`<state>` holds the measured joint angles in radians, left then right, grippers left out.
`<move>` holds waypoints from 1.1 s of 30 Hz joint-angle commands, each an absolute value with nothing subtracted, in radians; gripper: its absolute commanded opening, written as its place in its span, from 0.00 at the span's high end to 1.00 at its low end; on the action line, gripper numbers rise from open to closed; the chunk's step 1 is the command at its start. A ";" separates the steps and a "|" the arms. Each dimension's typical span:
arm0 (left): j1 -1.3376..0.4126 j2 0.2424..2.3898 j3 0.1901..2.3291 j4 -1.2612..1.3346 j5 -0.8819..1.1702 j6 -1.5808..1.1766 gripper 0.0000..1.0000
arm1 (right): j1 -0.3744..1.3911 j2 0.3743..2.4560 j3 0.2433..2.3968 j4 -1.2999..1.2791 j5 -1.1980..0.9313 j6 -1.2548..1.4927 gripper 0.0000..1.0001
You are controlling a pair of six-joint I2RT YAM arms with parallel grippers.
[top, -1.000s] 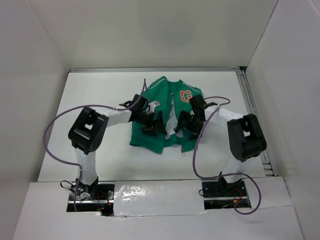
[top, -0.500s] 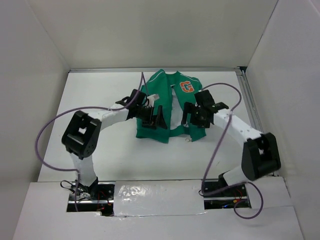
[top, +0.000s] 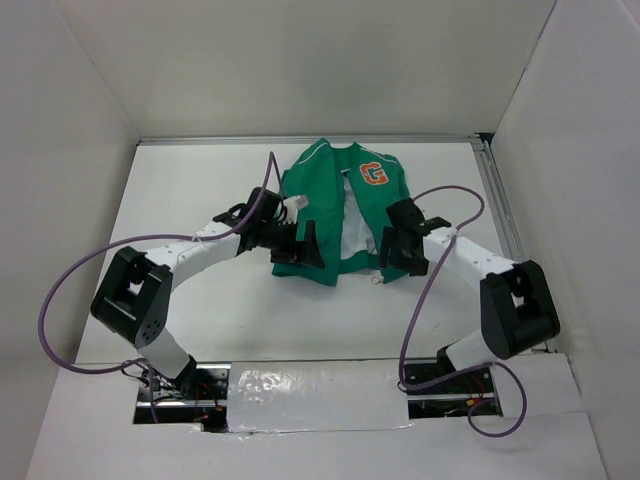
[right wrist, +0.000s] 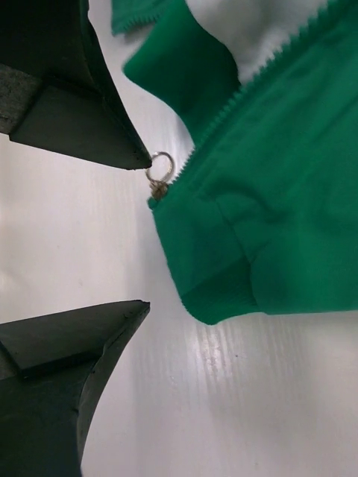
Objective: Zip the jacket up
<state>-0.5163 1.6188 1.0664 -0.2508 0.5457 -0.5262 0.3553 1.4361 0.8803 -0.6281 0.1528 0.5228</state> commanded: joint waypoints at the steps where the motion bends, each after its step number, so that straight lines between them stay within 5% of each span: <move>1: -0.518 1.598 1.069 -0.250 0.538 -0.515 0.01 | 0.367 1.515 0.946 -0.624 0.219 0.509 0.22; 15: -0.518 1.647 1.081 -0.253 0.514 -0.495 0.01 | 0.419 1.703 1.002 -0.632 0.224 0.434 0.25; 26: -0.518 1.657 1.085 -0.241 0.518 -0.480 0.01 | 0.485 1.517 0.957 -0.589 0.256 0.403 0.20; 33: -0.518 1.664 1.085 -0.238 0.508 -0.477 0.01 | 0.474 1.632 1.002 -0.606 0.261 0.380 0.21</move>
